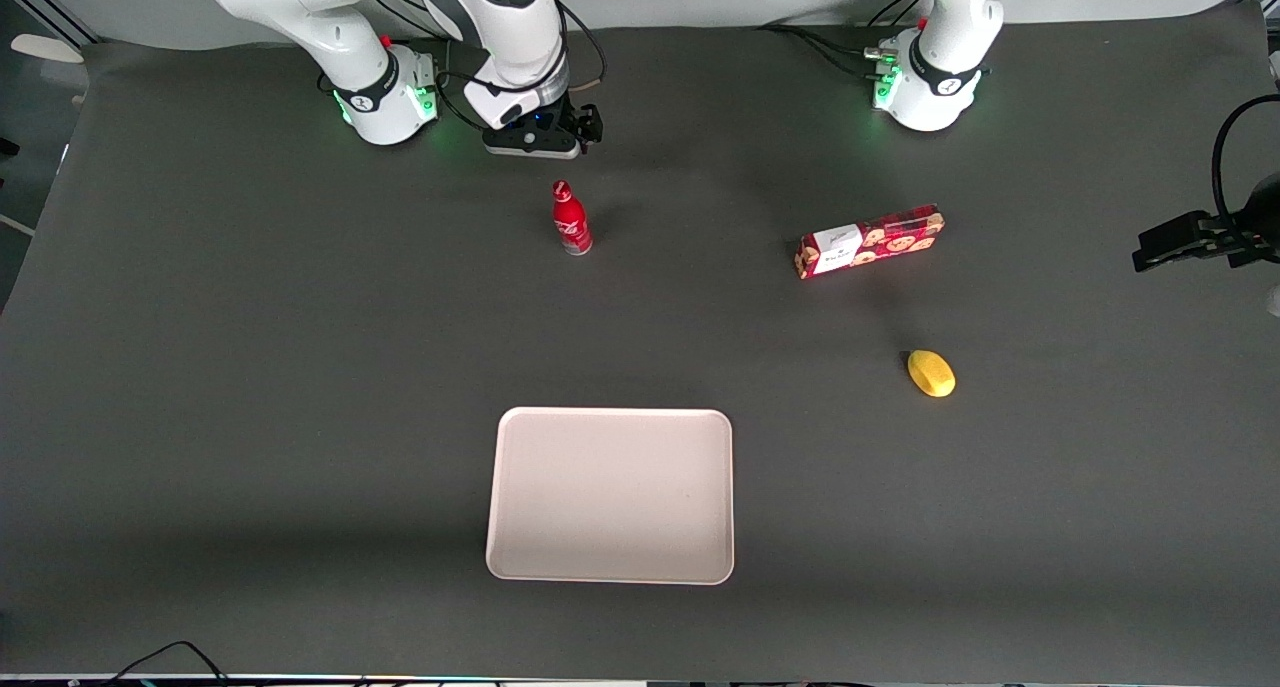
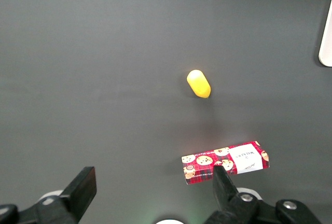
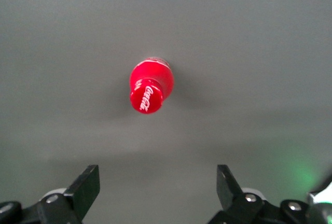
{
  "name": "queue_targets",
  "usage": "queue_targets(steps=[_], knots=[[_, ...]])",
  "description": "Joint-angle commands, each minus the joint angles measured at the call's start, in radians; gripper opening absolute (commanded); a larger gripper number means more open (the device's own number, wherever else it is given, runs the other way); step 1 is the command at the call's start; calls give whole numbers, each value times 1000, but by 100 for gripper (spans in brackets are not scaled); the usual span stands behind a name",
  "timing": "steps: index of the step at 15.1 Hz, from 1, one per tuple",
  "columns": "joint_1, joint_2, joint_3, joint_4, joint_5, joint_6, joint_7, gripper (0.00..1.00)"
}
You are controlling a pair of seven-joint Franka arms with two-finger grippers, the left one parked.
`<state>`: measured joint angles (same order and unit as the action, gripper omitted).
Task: Place coke bottle on tray
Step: 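Lower the right gripper around the bottle and close on it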
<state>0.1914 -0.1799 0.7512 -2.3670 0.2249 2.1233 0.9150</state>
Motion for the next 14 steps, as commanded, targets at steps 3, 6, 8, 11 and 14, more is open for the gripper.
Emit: queue_targets(steps=[3,6,8,11,14], knots=[[-12,83,-1,-12,-80,118,51,100],[-12,167,-1,-9,-205,173,145,100],[-12,183,-4,-6,-231,175,168,100],[-10,180,-4,-3,-231,173,170,94],[-9,171,-7,-2,-231,167,170,91]])
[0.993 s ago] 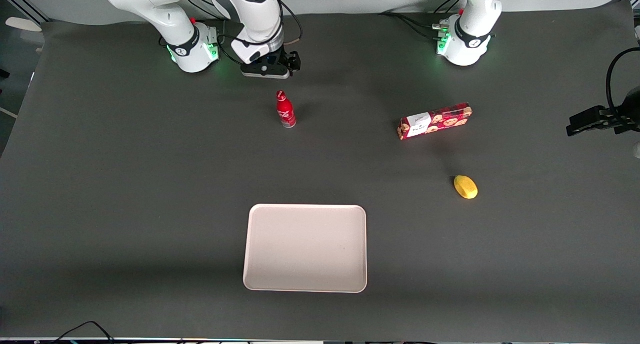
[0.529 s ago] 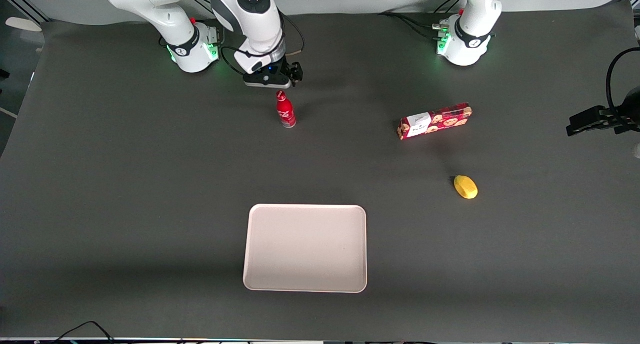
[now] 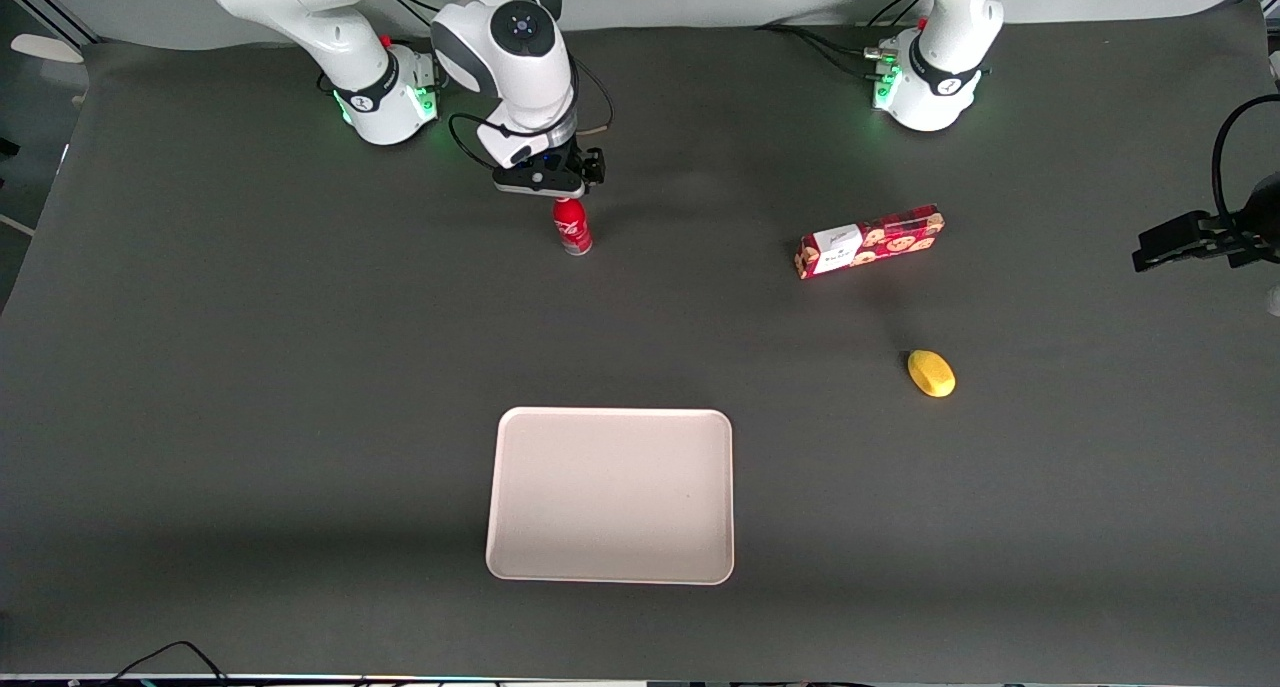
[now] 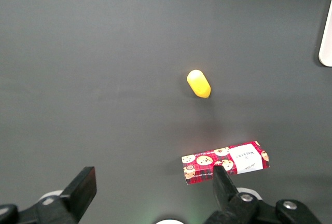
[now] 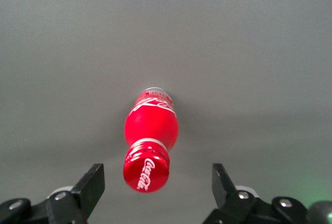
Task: Place coke bottle on tray
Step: 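Lower the right gripper around the bottle and close on it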
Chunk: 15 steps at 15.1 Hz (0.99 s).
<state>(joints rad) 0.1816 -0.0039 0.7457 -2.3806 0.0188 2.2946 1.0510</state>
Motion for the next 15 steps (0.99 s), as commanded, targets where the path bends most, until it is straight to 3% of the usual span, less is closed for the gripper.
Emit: queue_targets(steps=[1,3,10,15], knots=[[1,-11,-2,14,-25,-9,34,91],[1,-19,-3,14,-25,-9,32,90],[1,-21,-5,15,-26,-9,21,63],[2,-28,-5,15,-34,-9,18,30]])
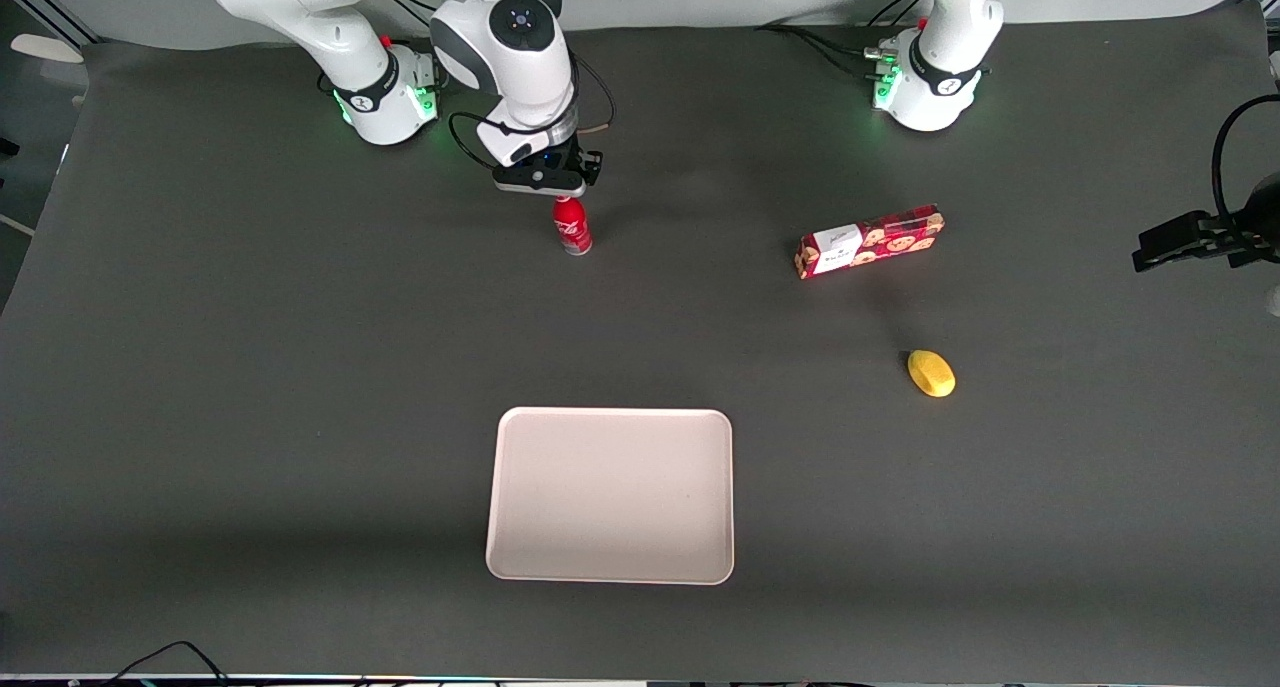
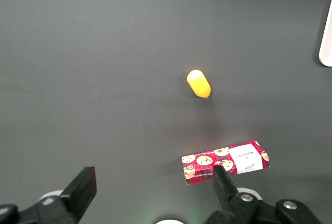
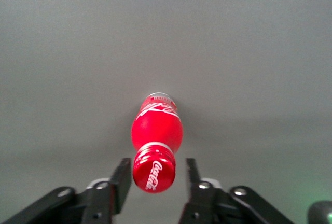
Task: Place coke bottle on tray
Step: 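Lower the right gripper around the bottle and close on it, then lift the bottle and carry it toward the white tray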
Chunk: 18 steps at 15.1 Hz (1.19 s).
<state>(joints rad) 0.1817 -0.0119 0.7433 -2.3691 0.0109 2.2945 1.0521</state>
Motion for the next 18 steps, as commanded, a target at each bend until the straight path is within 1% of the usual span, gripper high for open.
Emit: queue_targets(steps=[1,3,4,6,7,10,13,15,18], knots=[[2,-20,-2,4,-26,-9,16,25],[2,-22,-2,4,-26,-9,16,14],[2,-22,-2,10,-26,-10,16,11],[2,-22,-8,25,-26,-16,11,9],[1,-22,-12,54,-26,-50,6,9],[2,-19,-68,235,-26,-280,-46,7],[2,-19,-122,396,-26,-450,-104,5],[1,-16,-166,500,-25,-545,-177,5],[1,0,-271,635,-25,-647,-323,5]])
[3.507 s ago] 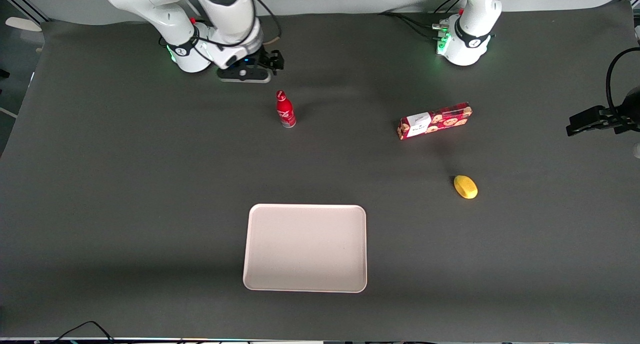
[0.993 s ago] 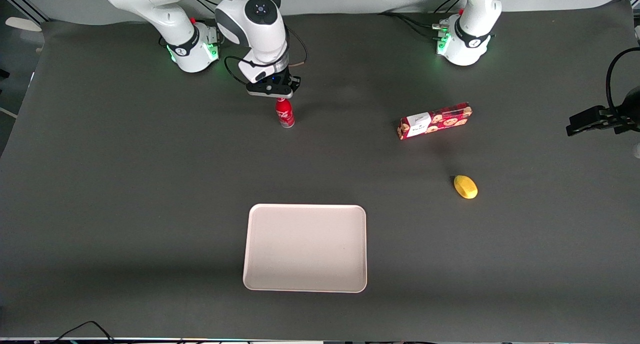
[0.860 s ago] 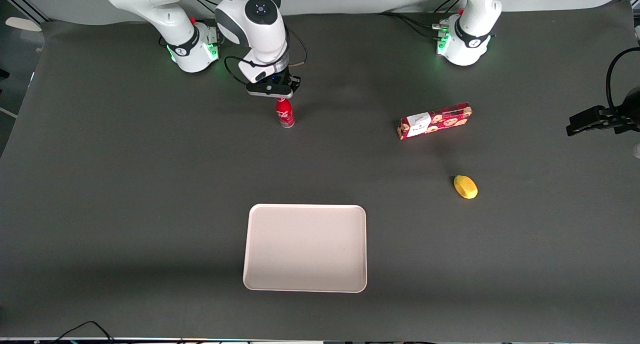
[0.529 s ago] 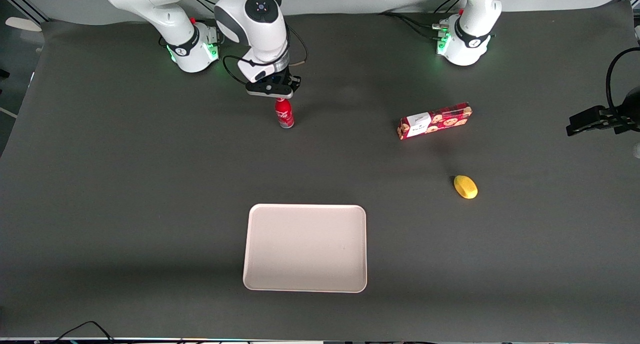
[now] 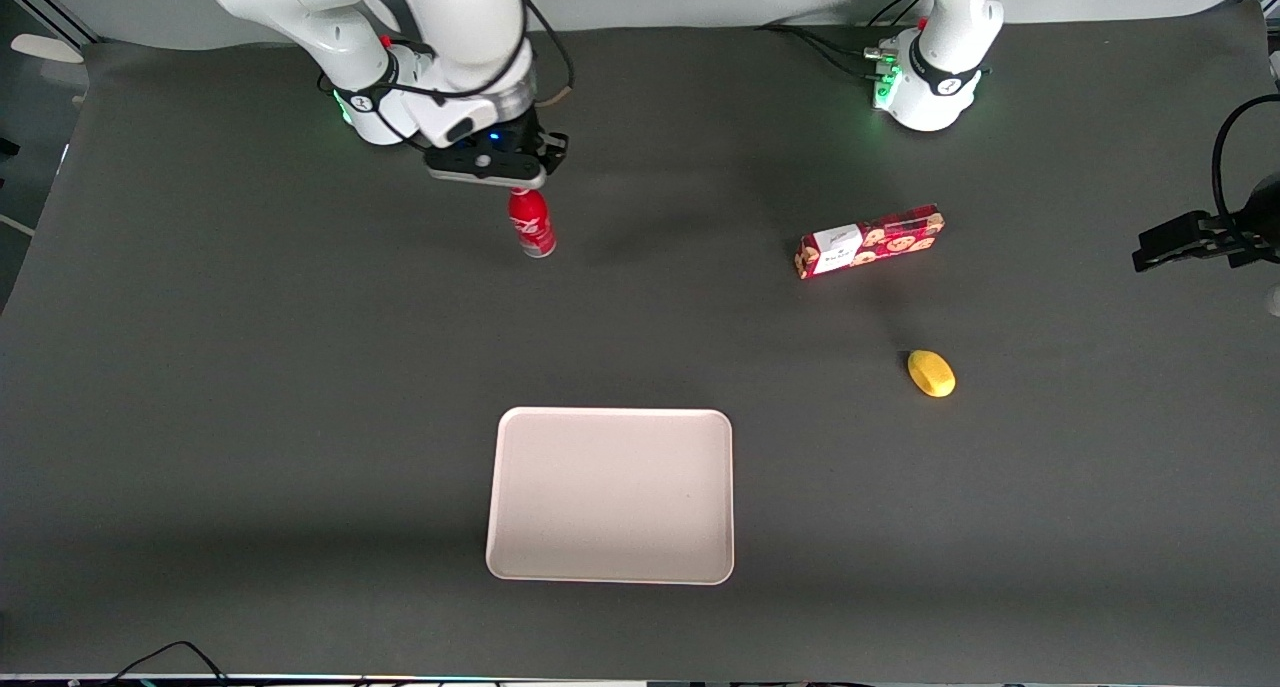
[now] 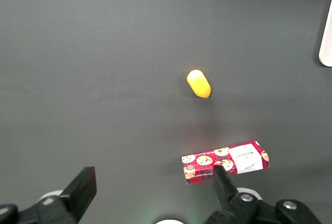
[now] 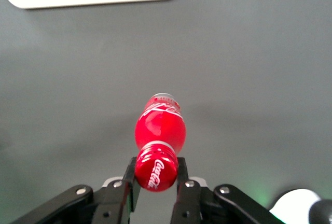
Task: Place coke bottle on tray
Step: 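Lift the bottle and carry it toward the white tray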
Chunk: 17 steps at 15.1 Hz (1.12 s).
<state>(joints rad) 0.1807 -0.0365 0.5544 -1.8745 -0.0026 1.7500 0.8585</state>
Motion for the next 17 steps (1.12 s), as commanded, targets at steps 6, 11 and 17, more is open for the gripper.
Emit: queue_targets(steps=[6,11,17], knots=[[2,113,-266,386,-13,-231,-386,4],[0,249,-372,422,-13,-181,-480,4],[13,427,-375,406,-10,27,-415,4]])
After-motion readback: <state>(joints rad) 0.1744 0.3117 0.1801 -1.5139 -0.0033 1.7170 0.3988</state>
